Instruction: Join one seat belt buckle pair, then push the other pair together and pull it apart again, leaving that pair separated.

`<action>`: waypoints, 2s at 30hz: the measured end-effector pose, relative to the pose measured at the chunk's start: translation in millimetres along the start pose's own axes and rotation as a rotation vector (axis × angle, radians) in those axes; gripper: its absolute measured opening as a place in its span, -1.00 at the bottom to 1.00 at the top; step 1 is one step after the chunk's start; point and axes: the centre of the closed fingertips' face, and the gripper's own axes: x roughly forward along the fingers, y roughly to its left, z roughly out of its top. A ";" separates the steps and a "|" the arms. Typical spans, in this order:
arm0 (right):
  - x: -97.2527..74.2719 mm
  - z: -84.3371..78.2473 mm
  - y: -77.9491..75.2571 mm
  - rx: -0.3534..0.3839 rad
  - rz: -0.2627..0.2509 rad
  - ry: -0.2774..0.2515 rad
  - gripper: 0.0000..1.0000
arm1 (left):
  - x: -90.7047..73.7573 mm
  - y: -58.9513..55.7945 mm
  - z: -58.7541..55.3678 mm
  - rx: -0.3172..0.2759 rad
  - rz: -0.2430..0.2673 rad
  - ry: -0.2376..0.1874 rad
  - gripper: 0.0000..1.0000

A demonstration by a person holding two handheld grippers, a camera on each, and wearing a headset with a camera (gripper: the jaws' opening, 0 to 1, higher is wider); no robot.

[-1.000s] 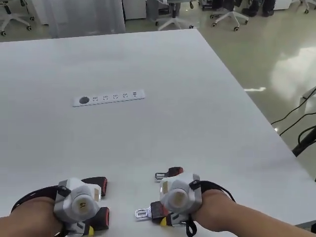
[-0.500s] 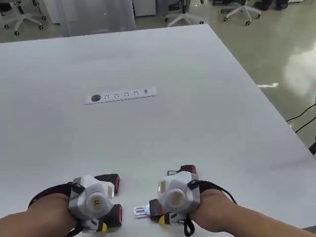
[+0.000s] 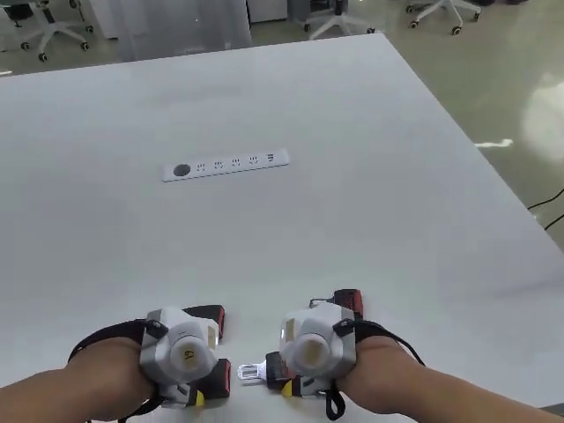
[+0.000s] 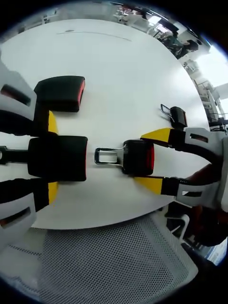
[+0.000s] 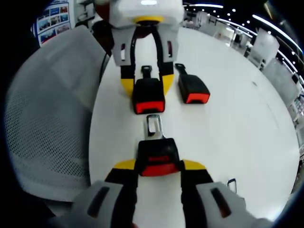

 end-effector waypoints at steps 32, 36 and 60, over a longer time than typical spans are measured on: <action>11.0 20.4 5.9 -0.015 -0.016 -0.015 -0.36 | 1.1 0.4 -0.1 -0.008 -0.001 -0.026 -0.32; 10.9 21.1 5.6 -0.009 -0.019 -0.018 -0.37 | 0.8 0.2 0.2 -0.006 -0.001 -0.023 -0.32; 19.7 36.5 4.9 -0.059 0.006 -0.014 -0.41 | -0.3 0.4 -0.5 0.025 -0.007 -0.013 -0.35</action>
